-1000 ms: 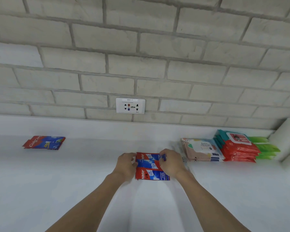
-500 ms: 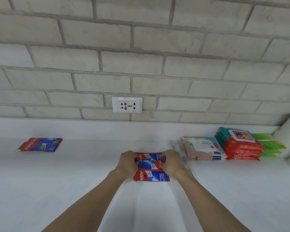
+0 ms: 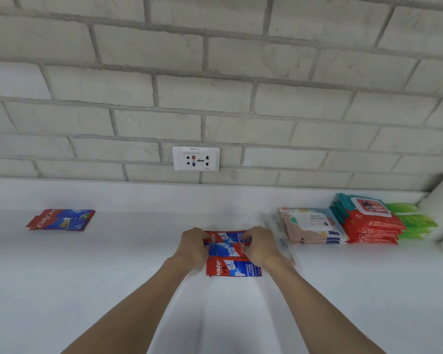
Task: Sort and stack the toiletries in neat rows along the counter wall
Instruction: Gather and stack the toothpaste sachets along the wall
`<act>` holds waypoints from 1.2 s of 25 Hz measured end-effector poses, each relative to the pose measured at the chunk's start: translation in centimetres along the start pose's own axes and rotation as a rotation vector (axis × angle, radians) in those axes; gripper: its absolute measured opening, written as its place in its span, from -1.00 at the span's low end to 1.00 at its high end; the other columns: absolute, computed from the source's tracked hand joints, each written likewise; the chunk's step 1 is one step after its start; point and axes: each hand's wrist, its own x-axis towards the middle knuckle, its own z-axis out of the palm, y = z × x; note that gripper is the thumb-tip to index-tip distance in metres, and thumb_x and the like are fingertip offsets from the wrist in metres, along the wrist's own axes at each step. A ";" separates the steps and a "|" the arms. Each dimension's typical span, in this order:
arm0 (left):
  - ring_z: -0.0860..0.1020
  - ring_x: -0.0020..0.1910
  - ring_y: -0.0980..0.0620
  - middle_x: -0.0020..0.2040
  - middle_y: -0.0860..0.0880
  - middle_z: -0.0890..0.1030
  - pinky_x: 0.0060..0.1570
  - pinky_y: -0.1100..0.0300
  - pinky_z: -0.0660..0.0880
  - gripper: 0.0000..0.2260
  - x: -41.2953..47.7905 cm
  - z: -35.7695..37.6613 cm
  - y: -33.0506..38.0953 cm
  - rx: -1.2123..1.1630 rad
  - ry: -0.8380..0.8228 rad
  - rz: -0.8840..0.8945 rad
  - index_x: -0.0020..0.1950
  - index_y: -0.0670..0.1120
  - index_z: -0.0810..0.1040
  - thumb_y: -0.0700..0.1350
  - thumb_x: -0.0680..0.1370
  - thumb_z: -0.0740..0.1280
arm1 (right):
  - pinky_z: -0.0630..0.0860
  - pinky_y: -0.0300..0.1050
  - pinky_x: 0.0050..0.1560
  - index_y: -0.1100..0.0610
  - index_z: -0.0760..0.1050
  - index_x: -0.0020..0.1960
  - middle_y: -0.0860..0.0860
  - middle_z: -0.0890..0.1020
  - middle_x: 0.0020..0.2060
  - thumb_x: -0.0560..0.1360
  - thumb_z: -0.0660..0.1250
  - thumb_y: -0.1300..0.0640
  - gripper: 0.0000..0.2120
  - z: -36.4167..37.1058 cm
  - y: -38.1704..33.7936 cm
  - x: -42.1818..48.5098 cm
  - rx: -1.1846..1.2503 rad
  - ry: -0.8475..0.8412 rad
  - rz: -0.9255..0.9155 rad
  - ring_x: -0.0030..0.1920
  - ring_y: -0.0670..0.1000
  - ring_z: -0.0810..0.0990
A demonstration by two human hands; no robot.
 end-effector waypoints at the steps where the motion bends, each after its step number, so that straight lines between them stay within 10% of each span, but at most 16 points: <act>1: 0.51 0.25 -0.01 0.30 -0.07 0.51 0.18 0.20 0.48 -0.69 0.0 -0.1 -0.2 0.000 0.008 0.003 0.34 -0.08 0.48 -0.08 0.60 0.27 | 0.53 -0.16 0.16 0.10 0.46 0.36 0.06 0.52 0.32 0.54 0.37 0.06 -0.59 0.0 -0.2 0.0 -0.007 0.002 0.000 0.23 0.04 0.56; 30: 0.49 0.28 -0.02 0.33 -0.10 0.49 0.15 0.23 0.49 -0.67 -4.6 -8.4 -16.6 -0.194 0.172 -0.167 0.37 -0.14 0.44 -0.22 0.60 0.25 | 0.52 -0.12 0.25 0.16 0.47 0.37 0.11 0.52 0.31 0.53 0.39 0.10 -0.58 7.9 -17.9 -0.8 0.058 -0.089 -0.146 0.25 0.05 0.54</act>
